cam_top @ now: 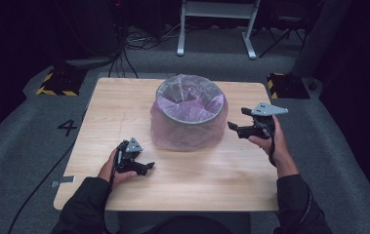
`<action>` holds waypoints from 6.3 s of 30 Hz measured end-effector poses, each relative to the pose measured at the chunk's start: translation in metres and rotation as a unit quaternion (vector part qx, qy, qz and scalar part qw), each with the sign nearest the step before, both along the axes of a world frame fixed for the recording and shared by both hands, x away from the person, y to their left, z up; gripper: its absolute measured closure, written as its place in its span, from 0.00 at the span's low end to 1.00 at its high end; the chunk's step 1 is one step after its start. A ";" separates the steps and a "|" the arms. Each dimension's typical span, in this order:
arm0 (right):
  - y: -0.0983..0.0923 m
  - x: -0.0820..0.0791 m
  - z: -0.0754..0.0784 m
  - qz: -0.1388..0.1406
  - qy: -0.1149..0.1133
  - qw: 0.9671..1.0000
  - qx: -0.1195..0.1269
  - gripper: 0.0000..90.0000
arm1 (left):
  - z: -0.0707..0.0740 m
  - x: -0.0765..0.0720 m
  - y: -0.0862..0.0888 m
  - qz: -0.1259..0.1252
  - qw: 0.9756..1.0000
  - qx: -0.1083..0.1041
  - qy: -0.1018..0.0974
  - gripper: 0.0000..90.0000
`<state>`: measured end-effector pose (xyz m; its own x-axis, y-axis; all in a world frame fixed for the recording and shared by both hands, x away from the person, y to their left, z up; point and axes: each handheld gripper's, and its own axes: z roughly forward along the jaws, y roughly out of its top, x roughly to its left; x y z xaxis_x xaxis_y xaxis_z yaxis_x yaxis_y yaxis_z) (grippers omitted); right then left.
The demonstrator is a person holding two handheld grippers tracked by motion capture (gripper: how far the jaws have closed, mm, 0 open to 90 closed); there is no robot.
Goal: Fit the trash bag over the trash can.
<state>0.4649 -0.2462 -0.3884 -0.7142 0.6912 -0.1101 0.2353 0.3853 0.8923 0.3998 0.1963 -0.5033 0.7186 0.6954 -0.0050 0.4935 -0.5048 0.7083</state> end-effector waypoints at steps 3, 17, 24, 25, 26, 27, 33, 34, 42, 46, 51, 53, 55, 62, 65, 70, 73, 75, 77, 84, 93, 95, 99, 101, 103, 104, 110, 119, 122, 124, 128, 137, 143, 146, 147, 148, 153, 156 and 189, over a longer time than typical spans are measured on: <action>0.001 0.000 0.006 0.004 -0.003 1.000 -0.007 0.21 | 0.000 0.000 0.000 0.000 1.000 0.000 0.000 0.16; 0.012 -0.003 0.047 0.031 -0.036 0.999 -0.004 0.21 | 0.000 0.000 0.000 -0.001 1.000 0.001 -0.001 0.15; 0.017 0.001 0.060 0.032 -0.047 0.998 0.006 0.21 | 0.000 0.001 0.000 0.000 1.000 0.000 0.000 0.15; 0.019 0.001 0.062 0.033 -0.048 0.998 0.007 0.21 | 0.000 0.001 0.000 0.000 1.000 0.000 0.000 0.15; 0.020 0.002 0.063 0.034 -0.050 0.998 0.008 0.21 | 0.000 0.001 0.000 0.000 1.000 0.000 0.000 0.15; 0.022 0.002 0.065 0.036 -0.052 0.998 0.008 0.21 | 0.000 0.001 0.000 0.000 1.000 0.000 0.000 0.15; 0.036 0.007 0.068 0.047 -0.055 0.997 0.006 0.21 | 0.000 0.001 0.000 0.000 1.000 0.000 0.000 0.15; 0.038 0.007 0.068 0.049 -0.055 0.997 0.006 0.21 | 0.000 0.000 0.000 0.000 1.000 0.000 0.000 0.15; 0.052 0.015 0.071 0.058 -0.051 0.997 0.001 0.21 | 0.000 0.001 0.000 0.000 1.000 0.001 0.000 0.15; 0.058 0.017 0.072 0.063 -0.050 0.997 0.003 0.21 | 0.000 0.001 0.000 0.000 1.000 0.001 0.000 0.15; 0.065 0.021 0.073 0.067 -0.047 0.997 0.004 0.21 | 0.000 0.001 0.000 -0.001 1.000 0.000 0.000 0.15; 0.067 0.023 0.074 0.068 -0.047 0.997 0.004 0.21 | 0.000 0.001 0.000 -0.001 1.000 0.000 0.000 0.15; 0.069 0.025 0.075 0.068 -0.046 0.997 0.006 0.21 | 0.000 0.001 0.000 0.000 1.000 0.000 0.000 0.15; 0.078 0.032 0.075 0.068 -0.041 0.997 0.001 0.21 | 0.000 0.001 0.000 0.000 1.000 0.000 0.000 0.15; 0.083 0.035 0.074 0.069 -0.037 0.997 -0.005 0.21 | 0.000 0.001 0.000 0.000 1.000 0.000 0.001 0.15; 0.090 0.038 0.072 0.076 -0.029 0.997 -0.019 0.21 | 0.000 0.001 0.000 0.000 1.000 0.000 0.000 0.15; 0.093 0.041 0.071 0.077 -0.021 0.996 -0.029 0.21 | 0.000 0.001 0.000 0.000 1.000 0.000 0.001 0.15; 0.095 0.044 0.070 0.081 -0.019 0.996 -0.039 0.20 | 0.000 0.001 0.000 -0.001 1.000 0.000 0.001 0.15; 0.097 0.047 0.070 0.081 -0.014 0.996 -0.044 0.20 | 0.000 0.001 0.000 0.000 1.000 0.000 0.001 0.15; 0.104 0.051 0.071 0.098 -0.001 0.994 -0.051 0.25 | 0.000 0.000 0.000 0.001 1.000 0.000 0.002 0.15; 0.119 0.058 0.076 0.115 0.018 0.990 -0.084 0.24 | 0.000 0.001 0.000 0.000 1.000 0.000 0.001 0.15; 0.123 0.059 0.076 0.120 0.027 0.988 -0.096 0.25 | 0.000 0.001 0.000 -0.001 1.000 0.000 0.000 0.15; 0.129 0.064 0.076 0.124 0.045 0.984 -0.118 0.28 | 0.000 0.000 0.000 0.000 1.000 0.000 0.001 0.15; 0.132 0.066 0.076 0.128 0.052 0.981 -0.134 0.28 | 0.000 0.001 0.000 -0.001 1.000 0.000 0.000 0.15; 0.136 0.068 0.075 0.127 0.062 0.979 -0.149 0.28 | 0.000 0.001 0.000 -0.001 1.000 0.000 0.000 0.15; 0.137 0.069 0.074 0.127 0.067 0.977 -0.155 0.28 | 0.000 0.001 0.000 -0.001 1.000 0.000 0.000 0.15; 0.141 0.077 0.069 0.123 0.087 0.973 -0.177 0.27 | 0.000 0.001 0.000 -0.001 1.000 0.001 0.000 0.15; 0.146 0.083 0.062 0.112 0.110 0.965 -0.210 0.24 | 0.000 0.001 0.000 -0.001 1.000 0.000 -0.001 0.15; 0.147 0.083 0.062 0.111 0.110 0.964 -0.215 0.23 | 0.000 0.001 0.000 -0.001 1.000 0.000 0.000 0.15; 0.147 0.084 0.061 0.110 0.115 0.962 -0.222 0.22 | 0.000 0.001 0.000 -0.001 1.000 0.000 0.000 0.15; 0.150 0.084 0.058 0.103 0.122 0.958 -0.237 0.21 | 0.000 0.001 0.000 -0.001 1.000 0.000 0.000 0.15; 0.155 0.084 0.057 0.097 0.127 0.951 -0.266 0.19 | 0.000 0.000 0.000 0.000 1.000 0.000 0.000 0.15; 0.156 0.083 0.056 0.098 0.131 0.949 -0.271 0.19 | 0.000 0.001 0.000 0.000 1.000 0.000 0.000 0.15; 0.155 0.082 0.057 0.099 0.130 0.950 -0.265 0.20 | 0.000 0.001 0.000 -0.001 1.000 0.000 0.001 0.15; 0.155 0.082 0.058 0.096 0.131 0.952 -0.260 0.20 | 0.000 0.001 0.000 -0.001 1.000 0.000 0.000 0.15; 0.154 0.082 0.058 0.096 0.128 0.954 -0.255 0.20 | 0.000 0.000 0.000 0.000 1.000 0.000 0.001 0.15; 0.154 0.080 0.059 0.093 0.123 0.957 -0.245 0.20 | 0.000 0.000 0.000 0.000 1.000 0.000 0.001 0.15; 0.154 0.077 0.062 0.094 0.120 0.959 -0.237 0.20 | 0.000 0.000 0.000 0.000 1.000 0.000 0.001 0.15; 0.121 0.059 0.081 0.057 0.050 0.991 -0.114 0.19 | 0.000 0.000 0.000 0.000 1.000 0.001 0.001 0.15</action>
